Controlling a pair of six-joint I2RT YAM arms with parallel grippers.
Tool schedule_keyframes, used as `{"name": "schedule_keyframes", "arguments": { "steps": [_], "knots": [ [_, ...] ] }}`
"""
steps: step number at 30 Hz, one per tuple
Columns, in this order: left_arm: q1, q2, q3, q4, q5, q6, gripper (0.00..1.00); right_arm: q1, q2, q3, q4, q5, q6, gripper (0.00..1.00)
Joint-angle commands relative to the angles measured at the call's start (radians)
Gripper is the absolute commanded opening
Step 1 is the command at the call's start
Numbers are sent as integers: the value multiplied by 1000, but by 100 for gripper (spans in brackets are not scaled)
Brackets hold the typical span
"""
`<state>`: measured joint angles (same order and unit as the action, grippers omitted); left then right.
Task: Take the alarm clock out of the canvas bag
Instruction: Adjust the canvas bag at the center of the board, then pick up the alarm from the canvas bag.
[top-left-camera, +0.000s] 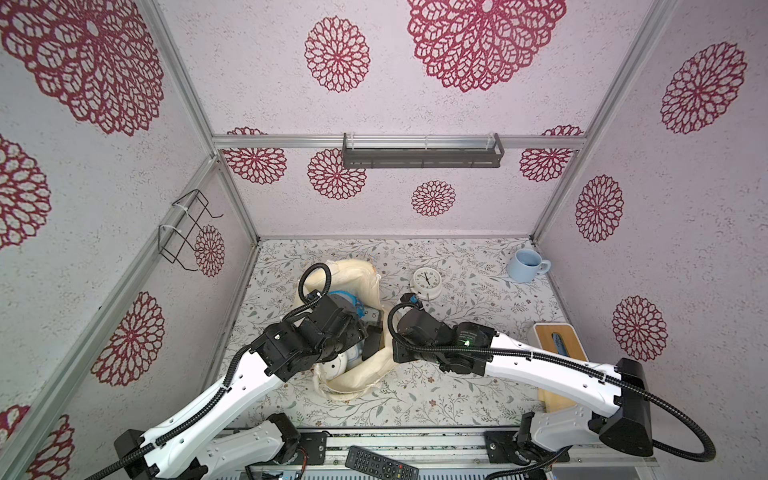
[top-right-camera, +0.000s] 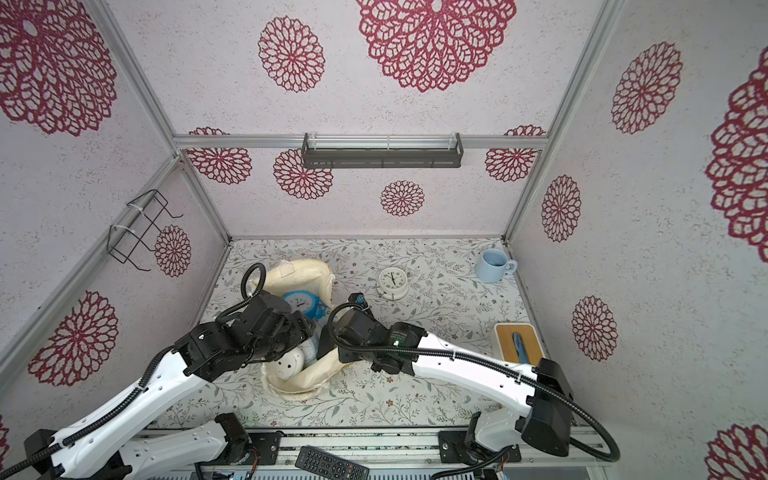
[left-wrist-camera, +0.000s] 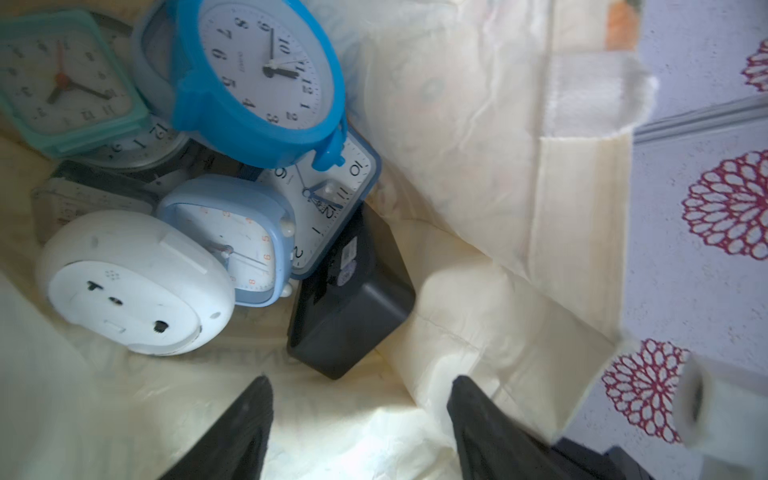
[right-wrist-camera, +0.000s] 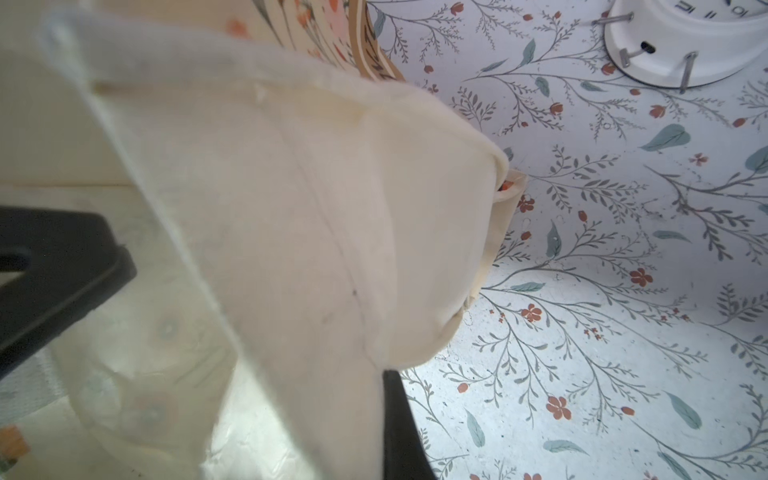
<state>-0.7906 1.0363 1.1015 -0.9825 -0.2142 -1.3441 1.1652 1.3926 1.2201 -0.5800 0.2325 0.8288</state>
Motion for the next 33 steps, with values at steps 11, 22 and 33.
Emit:
{"name": "schedule_keyframes", "arguments": {
  "steps": [11, 22, 33],
  "knots": [
    [98, 26, -119, 126, -19, -169, 71, 16, 26, -92, -73, 16, -34, 0],
    [103, 131, 94, -102, 210, 54, 70, 9, 29, -44, -93, 19, -59, 0],
    [73, 265, 180, -180, 336, 502, 67, -1, 49, 1, -97, 10, -86, 0]
  ]
}}
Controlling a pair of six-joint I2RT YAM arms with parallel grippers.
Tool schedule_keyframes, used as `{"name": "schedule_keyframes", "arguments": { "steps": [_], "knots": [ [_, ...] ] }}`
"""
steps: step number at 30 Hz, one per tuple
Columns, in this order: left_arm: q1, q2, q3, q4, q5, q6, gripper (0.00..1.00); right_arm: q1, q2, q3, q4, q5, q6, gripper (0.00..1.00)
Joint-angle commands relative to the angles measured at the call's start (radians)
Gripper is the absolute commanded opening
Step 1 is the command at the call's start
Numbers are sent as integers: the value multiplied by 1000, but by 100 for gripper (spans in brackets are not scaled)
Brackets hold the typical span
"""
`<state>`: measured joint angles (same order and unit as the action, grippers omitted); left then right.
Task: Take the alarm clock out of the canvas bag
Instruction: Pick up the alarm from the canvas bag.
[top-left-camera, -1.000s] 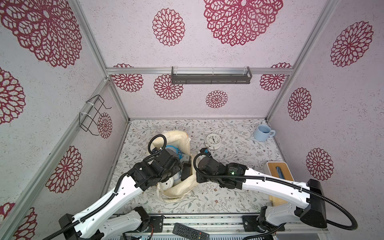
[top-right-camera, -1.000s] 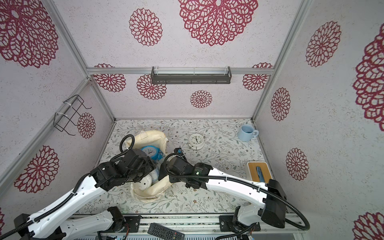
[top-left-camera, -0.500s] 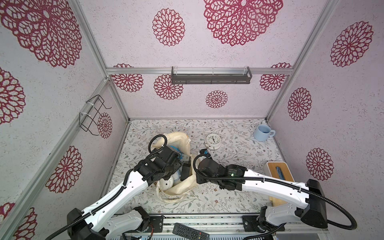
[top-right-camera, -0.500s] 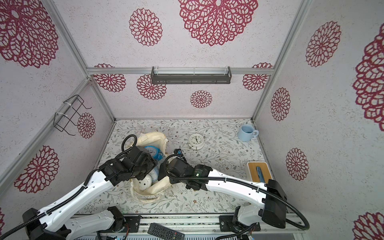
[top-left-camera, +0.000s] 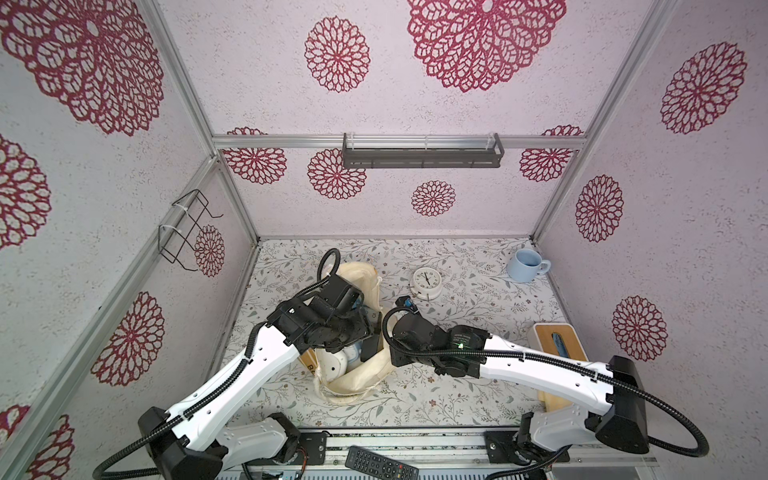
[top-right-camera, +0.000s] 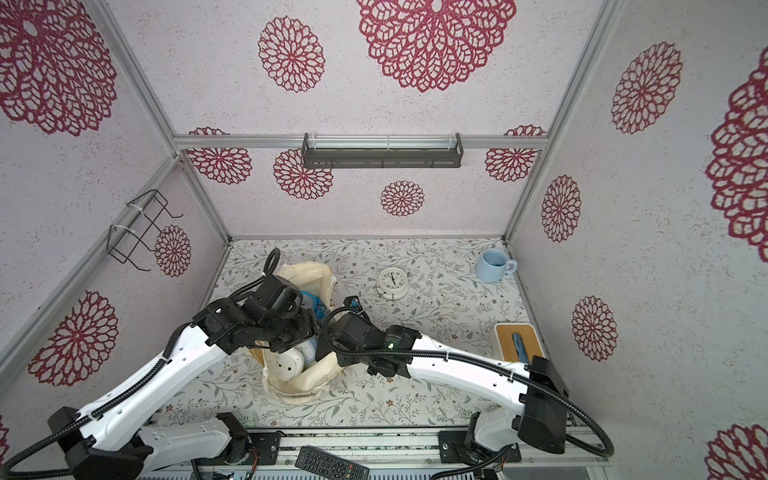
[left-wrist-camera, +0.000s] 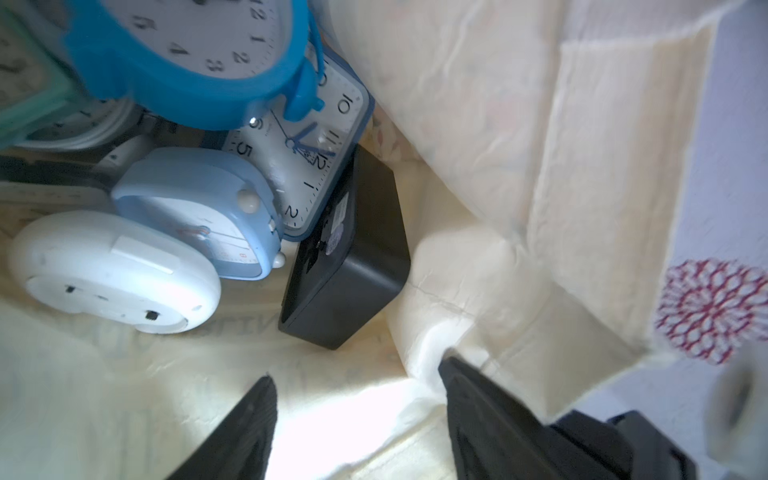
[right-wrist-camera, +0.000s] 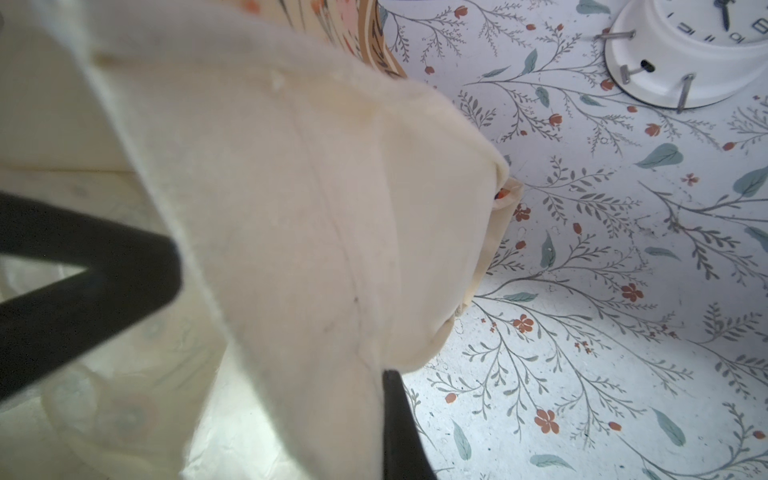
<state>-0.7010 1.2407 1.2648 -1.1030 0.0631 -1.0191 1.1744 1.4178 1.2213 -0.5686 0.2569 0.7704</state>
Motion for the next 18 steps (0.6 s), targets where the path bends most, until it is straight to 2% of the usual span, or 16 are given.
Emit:
{"name": "schedule_keyframes", "arguments": {
  "steps": [1, 13, 18],
  "knots": [
    [-24, 87, 27, -73, 63, 210, 67, -12, 24, 1, -108, -16, -29, 0],
    [-44, 209, 17, 50, -47, 340, 66, -15, 23, -3, -103, -33, -29, 0],
    [-44, 253, 21, 89, -91, 396, 60, -15, 30, 2, -102, -40, -35, 0]
  ]
}}
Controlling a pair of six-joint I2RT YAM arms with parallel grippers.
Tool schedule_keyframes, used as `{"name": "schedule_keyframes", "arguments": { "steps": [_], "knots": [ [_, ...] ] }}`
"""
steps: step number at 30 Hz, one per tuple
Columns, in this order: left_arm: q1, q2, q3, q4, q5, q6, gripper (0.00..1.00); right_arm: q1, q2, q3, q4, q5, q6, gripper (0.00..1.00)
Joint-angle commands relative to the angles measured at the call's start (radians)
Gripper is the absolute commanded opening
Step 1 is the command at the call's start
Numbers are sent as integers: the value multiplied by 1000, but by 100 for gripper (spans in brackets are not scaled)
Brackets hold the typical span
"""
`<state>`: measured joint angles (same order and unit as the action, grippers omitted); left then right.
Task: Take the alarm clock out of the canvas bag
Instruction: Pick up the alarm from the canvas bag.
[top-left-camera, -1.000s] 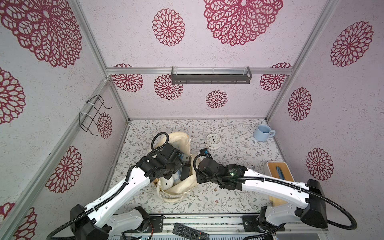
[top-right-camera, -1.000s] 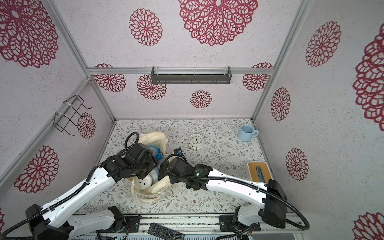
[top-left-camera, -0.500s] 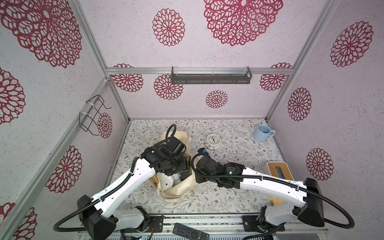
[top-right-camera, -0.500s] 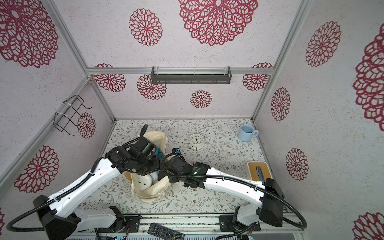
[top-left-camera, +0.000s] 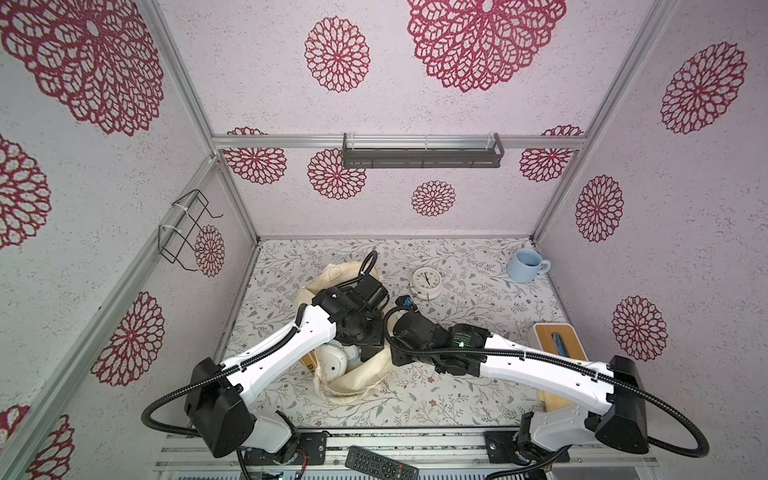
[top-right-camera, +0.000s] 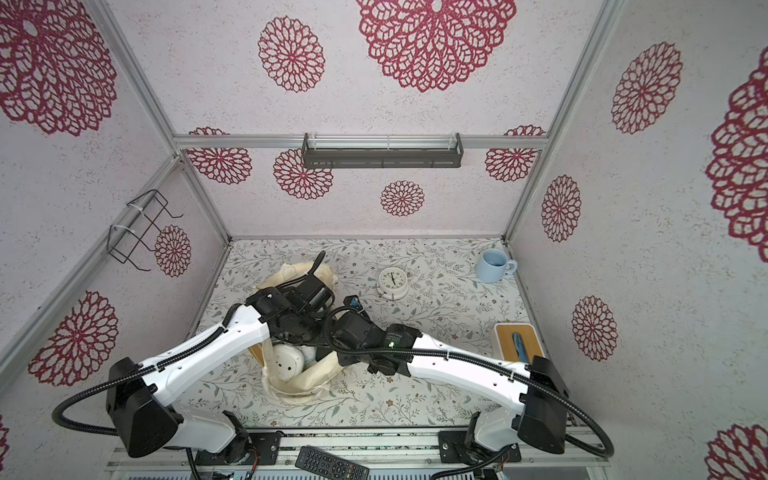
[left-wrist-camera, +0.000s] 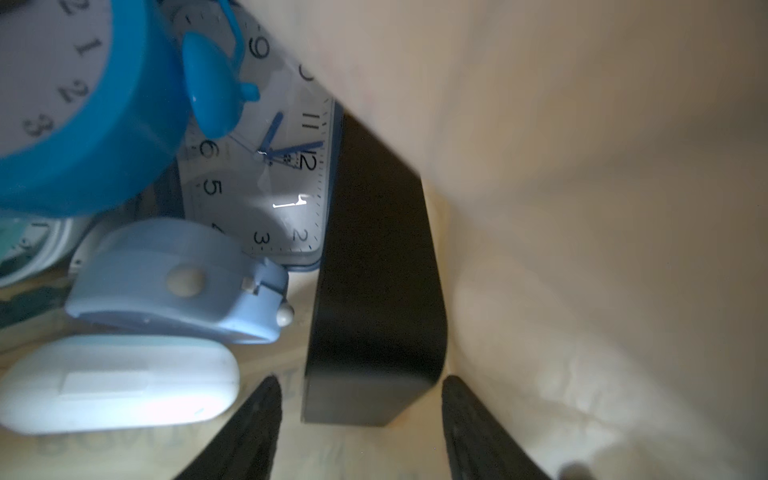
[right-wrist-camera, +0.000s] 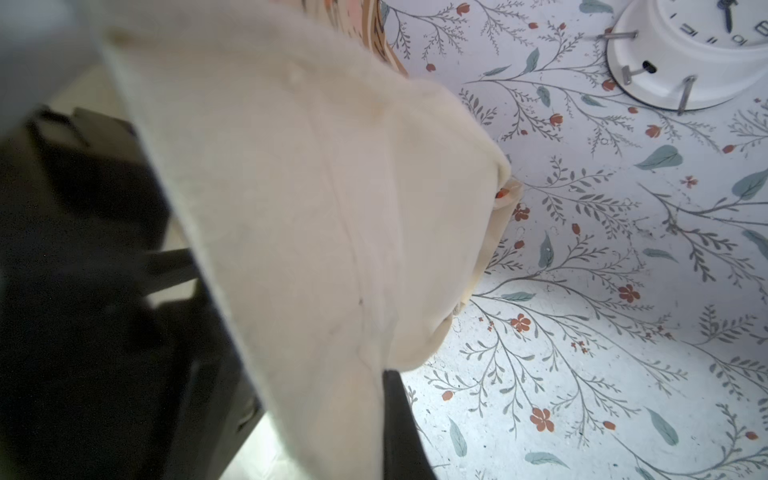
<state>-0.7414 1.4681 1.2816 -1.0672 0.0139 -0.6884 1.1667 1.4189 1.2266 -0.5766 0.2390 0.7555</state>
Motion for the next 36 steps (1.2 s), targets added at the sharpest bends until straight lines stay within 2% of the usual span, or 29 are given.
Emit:
{"name": "schedule_keyframes", "arguments": {
  "steps": [1, 9, 13, 18, 25, 26, 27, 32, 34, 36],
  "knots": [
    [-3, 36, 11, 52, -51, 73, 58, -7, 31, -1, -94, -21, -21, 0],
    [-4, 74, 10, 74, -89, 89, 38, -9, 37, 6, -92, -20, -23, 0],
    [-4, 47, 21, 41, -133, 81, 29, -9, 41, 17, -101, -16, -27, 0],
    [-4, -50, 87, -82, -211, 88, 28, -16, 41, 48, -116, -9, -21, 0],
    [9, -175, 208, -260, -260, 71, 28, -39, 55, 97, -115, -10, -34, 2],
    [11, -183, 220, -276, -263, 69, 28, -42, 58, 101, -117, -14, -38, 4],
    [14, -191, 237, -295, -271, 63, 28, -45, 60, 108, -118, -18, -42, 10],
    [37, -221, 348, -356, -315, 38, 29, -70, 36, 144, -130, -29, -80, 45],
    [59, -218, 434, -354, -290, 38, 29, -106, 9, 145, -115, -97, -117, 57],
    [71, -203, 536, -357, -263, 49, 29, -138, -27, 152, -92, -167, -158, 65]
  ]
}}
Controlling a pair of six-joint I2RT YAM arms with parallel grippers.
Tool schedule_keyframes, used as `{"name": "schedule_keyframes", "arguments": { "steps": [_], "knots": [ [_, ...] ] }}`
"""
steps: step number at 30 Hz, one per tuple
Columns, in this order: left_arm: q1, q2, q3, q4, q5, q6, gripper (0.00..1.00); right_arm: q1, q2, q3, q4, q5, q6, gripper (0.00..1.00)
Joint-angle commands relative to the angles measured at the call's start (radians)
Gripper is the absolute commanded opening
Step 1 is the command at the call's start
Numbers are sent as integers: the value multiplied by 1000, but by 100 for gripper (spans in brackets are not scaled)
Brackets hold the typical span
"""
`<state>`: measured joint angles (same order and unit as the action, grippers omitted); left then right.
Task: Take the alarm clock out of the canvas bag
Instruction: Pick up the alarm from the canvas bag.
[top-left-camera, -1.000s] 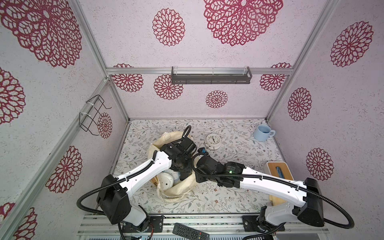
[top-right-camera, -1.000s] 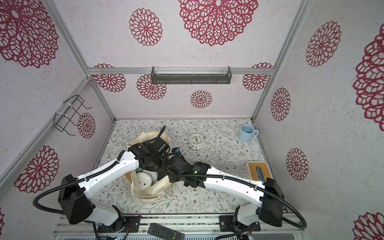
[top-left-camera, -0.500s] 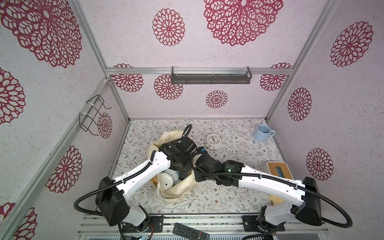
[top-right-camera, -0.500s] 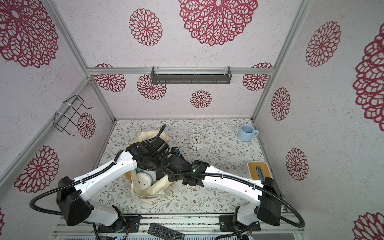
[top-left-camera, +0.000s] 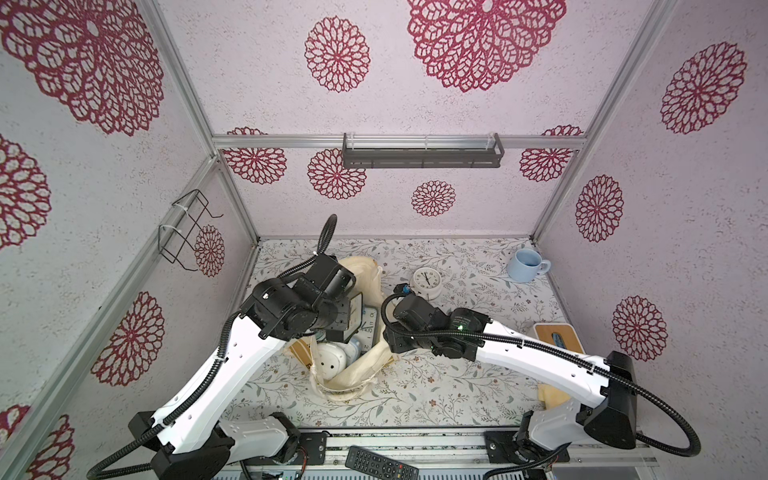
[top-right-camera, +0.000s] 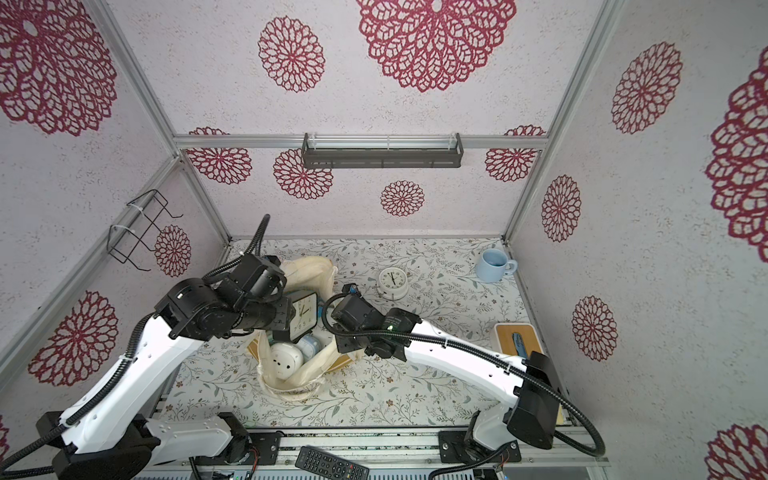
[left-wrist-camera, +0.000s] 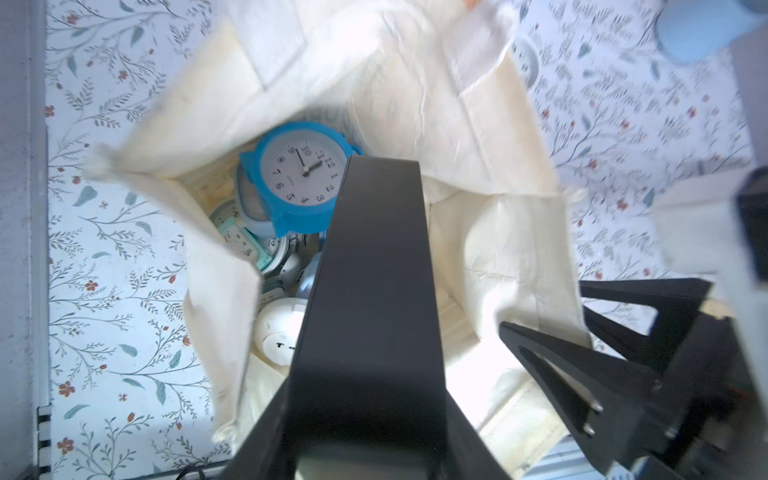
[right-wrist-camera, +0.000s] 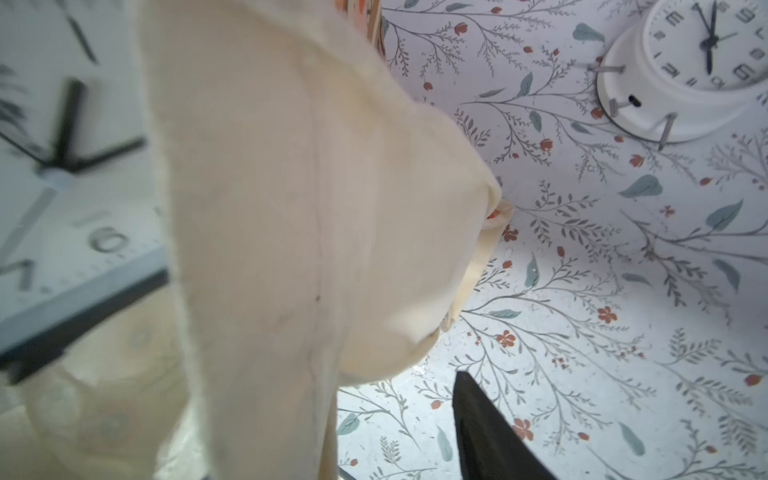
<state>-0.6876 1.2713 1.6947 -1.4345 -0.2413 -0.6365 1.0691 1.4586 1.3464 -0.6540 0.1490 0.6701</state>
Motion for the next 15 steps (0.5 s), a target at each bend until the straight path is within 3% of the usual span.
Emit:
{"name": "schedule_keyframes", "arguments": {
  "steps": [1, 8, 11, 15],
  "knots": [
    [21, 4, 179, 9, 10, 7, 30, -55, -91, 37, 8, -120, -97, 67],
    [52, 38, 454, 63, 141, 56, 31, -176, -276, 94, 162, -322, -179, 82],
    [54, 19, 436, 246, 207, 40, 33, -267, -349, 93, 245, -354, -114, 89],
    [58, -10, 293, 552, 247, -49, 34, -404, -452, -11, 434, -404, 70, 95]
  ]
}}
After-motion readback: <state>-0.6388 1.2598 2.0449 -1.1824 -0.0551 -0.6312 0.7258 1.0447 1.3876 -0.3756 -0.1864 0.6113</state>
